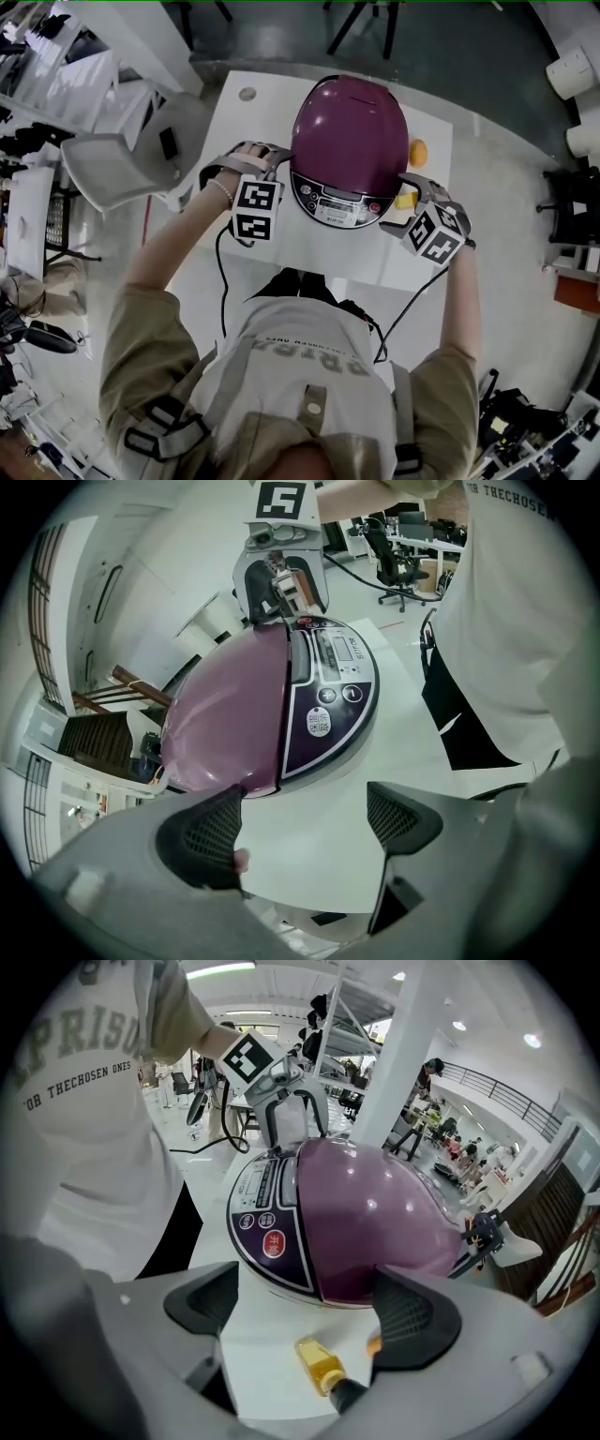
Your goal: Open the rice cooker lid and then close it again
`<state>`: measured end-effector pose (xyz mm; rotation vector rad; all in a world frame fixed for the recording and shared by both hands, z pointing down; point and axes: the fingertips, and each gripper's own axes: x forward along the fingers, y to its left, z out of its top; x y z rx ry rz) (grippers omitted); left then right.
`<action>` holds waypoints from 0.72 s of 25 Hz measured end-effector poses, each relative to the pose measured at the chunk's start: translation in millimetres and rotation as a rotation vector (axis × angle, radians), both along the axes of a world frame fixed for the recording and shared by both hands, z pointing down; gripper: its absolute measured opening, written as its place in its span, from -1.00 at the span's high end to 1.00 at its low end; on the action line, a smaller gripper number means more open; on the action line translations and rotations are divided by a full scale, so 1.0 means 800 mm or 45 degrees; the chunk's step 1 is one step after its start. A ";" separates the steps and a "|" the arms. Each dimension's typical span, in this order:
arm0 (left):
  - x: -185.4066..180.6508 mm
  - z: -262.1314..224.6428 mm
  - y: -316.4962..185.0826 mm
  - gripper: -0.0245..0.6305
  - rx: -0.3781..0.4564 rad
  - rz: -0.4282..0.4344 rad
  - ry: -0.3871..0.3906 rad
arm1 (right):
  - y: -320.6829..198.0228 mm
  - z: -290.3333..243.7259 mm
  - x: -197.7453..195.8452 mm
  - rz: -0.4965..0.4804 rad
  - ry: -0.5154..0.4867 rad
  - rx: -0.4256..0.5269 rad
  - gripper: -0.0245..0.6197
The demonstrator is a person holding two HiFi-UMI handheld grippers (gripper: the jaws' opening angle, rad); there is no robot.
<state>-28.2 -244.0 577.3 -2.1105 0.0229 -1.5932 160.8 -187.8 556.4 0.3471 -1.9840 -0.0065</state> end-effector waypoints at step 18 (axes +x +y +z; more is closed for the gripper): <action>0.002 -0.005 -0.003 -0.39 -0.085 -0.103 0.102 | -0.003 -0.007 -0.009 0.052 -0.071 -0.103 -0.40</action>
